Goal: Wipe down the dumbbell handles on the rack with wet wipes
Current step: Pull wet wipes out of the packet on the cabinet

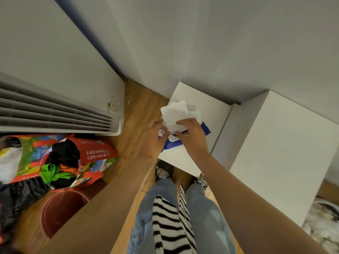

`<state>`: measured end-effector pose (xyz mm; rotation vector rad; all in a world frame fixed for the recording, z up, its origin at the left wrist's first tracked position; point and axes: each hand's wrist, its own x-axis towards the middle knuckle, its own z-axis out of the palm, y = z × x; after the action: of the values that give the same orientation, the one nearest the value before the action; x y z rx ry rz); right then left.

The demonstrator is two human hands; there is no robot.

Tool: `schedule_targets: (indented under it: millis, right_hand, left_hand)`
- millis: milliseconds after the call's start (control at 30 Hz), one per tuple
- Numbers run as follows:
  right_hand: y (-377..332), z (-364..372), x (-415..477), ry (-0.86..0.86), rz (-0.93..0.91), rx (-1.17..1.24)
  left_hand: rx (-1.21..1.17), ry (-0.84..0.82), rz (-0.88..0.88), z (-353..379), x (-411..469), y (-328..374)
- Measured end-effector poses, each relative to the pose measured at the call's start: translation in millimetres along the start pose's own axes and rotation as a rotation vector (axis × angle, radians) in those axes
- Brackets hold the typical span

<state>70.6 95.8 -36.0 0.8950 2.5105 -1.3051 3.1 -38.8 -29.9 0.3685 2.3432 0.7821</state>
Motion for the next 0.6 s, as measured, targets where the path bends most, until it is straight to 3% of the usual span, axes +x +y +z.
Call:
schedule_targets:
  millis: [167, 367, 467, 600]
  right_hand:
    - [-18.1, -13.0, 0.2, 0.042, 0.27, 0.322]
    - [-11.5, -22.0, -9.3, 0.194, 0.366, 0.482]
    - [-6.8, -23.0, -14.3, 0.268, 0.342, 0.389]
    - [0.0, -11.4, -13.1, 0.132, 0.151, 0.166]
  left_hand:
    - [0.127, 0.063, 0.076, -7.0, -2.5, 4.3]
    - [0.137, 0.017, 0.072, -6.7, -2.7, 7.6]
    - [0.086, 0.01, 0.055, -2.0, -1.8, 8.5]
    - [0.024, -0.001, 0.029, 2.1, -0.2, 7.5]
